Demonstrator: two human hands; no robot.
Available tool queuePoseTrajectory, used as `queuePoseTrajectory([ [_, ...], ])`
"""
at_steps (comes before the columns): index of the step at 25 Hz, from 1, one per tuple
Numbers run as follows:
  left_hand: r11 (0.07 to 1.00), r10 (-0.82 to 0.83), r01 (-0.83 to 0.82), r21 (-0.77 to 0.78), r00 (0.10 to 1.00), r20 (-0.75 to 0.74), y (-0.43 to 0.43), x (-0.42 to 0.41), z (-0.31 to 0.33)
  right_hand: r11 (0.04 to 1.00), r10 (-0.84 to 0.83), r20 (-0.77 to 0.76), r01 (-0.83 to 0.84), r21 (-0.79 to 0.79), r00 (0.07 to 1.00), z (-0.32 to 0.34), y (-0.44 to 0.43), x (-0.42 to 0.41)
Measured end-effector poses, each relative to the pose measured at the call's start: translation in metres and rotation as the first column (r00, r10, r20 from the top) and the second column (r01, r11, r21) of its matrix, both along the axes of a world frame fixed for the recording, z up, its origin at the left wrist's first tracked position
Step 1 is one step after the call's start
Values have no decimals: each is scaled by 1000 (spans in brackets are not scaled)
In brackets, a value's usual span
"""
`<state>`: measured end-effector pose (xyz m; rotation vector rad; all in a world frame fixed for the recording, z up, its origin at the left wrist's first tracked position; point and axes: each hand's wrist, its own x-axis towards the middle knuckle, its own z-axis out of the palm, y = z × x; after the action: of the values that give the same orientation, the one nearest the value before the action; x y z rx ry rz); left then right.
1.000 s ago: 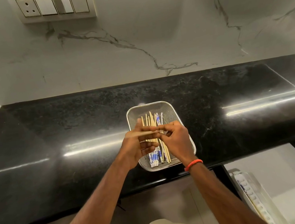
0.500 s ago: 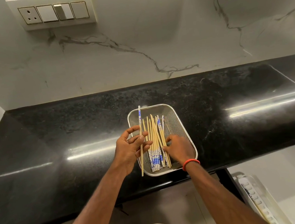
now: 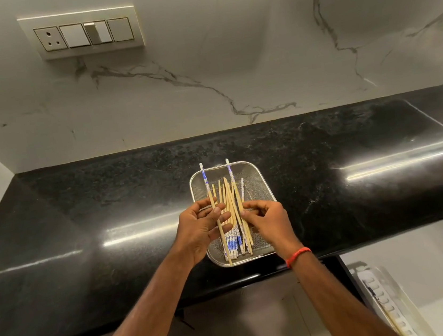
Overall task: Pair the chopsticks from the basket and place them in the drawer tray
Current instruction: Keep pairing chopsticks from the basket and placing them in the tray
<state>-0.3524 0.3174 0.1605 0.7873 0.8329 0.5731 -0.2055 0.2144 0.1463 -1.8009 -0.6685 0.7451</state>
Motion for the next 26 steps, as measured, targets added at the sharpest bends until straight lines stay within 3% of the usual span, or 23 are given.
queuePoseTrajectory([
  [4, 999, -47, 47, 16, 999, -13, -9, 11, 3, 993, 53, -50, -48, 112, 997, 14, -18, -23],
  [11, 996, -90, 90, 28, 996, 2, -16, 20, 0, 987, 118, 187, -136, 85, 975, 11, -31, -28],
  [15, 997, -72, 71, 31, 997, 10, -13, 14, -1, 993, 38, 125, -51, 103, 991, 5, -25, -12],
  [17, 998, -54, 54, 32, 998, 8, -11, 9, -2, 1000, 27, 184, -26, -3, 983, -3, -16, 1],
  [20, 999, -30, 30, 32, 1000, 5, -8, 2, -1, 941, 223, 362, -103, -322, 905, -19, 1, 14],
  [22, 999, -20, 20, 25, 1000, 2, -5, -3, -1, 879, 321, 392, -116, -463, 862, -28, 12, 15],
  [26, 999, -16, 16, 29, 1000, -12, -2, -13, -2, 870, 337, 340, -152, -470, 878, -40, 19, 10],
])
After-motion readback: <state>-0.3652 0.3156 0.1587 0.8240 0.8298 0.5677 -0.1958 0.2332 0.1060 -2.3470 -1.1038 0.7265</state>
